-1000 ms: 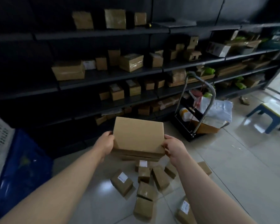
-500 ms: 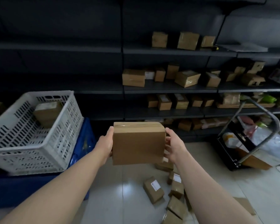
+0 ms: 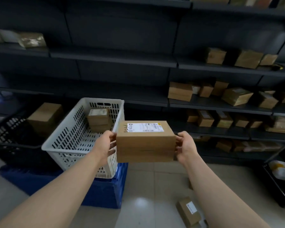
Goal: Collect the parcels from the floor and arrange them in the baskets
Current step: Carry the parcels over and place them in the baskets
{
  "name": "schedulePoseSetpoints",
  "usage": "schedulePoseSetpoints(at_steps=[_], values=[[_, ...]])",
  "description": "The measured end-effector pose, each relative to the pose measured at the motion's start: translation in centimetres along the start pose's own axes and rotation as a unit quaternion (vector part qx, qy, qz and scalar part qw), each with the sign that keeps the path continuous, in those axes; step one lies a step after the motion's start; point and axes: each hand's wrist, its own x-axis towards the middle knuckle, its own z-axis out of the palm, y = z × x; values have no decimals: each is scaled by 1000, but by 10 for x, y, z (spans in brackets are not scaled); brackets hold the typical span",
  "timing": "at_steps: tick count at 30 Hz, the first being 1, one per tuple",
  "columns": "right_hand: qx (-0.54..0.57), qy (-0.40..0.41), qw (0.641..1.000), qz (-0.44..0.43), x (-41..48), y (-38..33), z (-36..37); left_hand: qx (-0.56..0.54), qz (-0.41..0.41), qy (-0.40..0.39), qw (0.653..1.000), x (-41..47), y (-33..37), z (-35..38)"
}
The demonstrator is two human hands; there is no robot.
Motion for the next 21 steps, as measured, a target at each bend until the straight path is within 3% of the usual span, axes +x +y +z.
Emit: schedulePoseSetpoints(at_steps=[10,21], values=[[-86,-63,994,0,25,21,101,-14,21,35,999,51,21,-64],[-144,-153,978,-7,105,7,239,-37,41,152,987,129,72,-116]])
